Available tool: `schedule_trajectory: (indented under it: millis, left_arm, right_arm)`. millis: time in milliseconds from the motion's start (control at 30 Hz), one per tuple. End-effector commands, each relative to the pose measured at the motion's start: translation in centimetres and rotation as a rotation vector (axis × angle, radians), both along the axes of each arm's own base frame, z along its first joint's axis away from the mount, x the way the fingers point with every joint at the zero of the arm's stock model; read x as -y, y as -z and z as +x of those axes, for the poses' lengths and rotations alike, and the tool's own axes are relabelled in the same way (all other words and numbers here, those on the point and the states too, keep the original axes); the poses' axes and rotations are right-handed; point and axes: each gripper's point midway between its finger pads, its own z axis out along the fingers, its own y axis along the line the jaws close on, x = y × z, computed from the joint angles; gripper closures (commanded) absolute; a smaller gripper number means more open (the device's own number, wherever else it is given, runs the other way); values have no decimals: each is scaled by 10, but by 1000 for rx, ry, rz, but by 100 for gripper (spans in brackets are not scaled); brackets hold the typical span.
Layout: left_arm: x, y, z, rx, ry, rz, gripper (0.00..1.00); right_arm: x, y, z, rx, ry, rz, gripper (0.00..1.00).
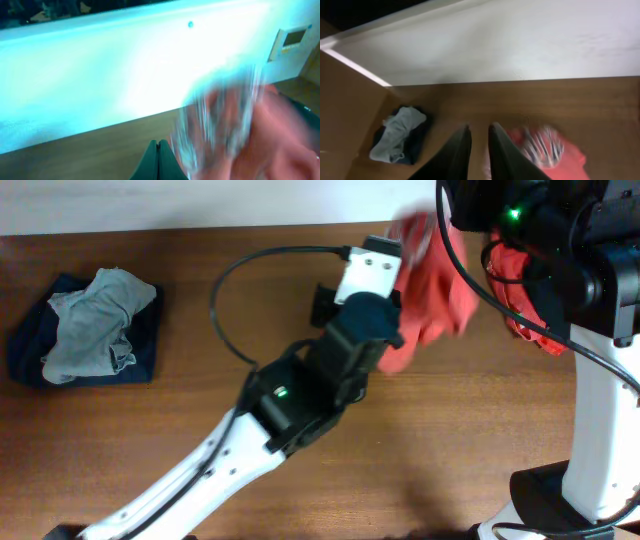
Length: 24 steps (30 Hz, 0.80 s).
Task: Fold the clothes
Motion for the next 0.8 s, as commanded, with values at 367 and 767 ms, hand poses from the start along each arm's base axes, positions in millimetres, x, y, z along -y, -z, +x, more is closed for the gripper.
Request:
schedule_trajectory:
  millis: [367, 767]
  left_arm:
    - [-31, 13, -12, -94, -46, 60, 96]
    - [-93, 58, 23, -349, -32, -45, 44]
  right_arm:
    - [25, 62, -17, -234, 82, -164, 84]
    - [56, 204, 3, -647, 175, -168, 41]
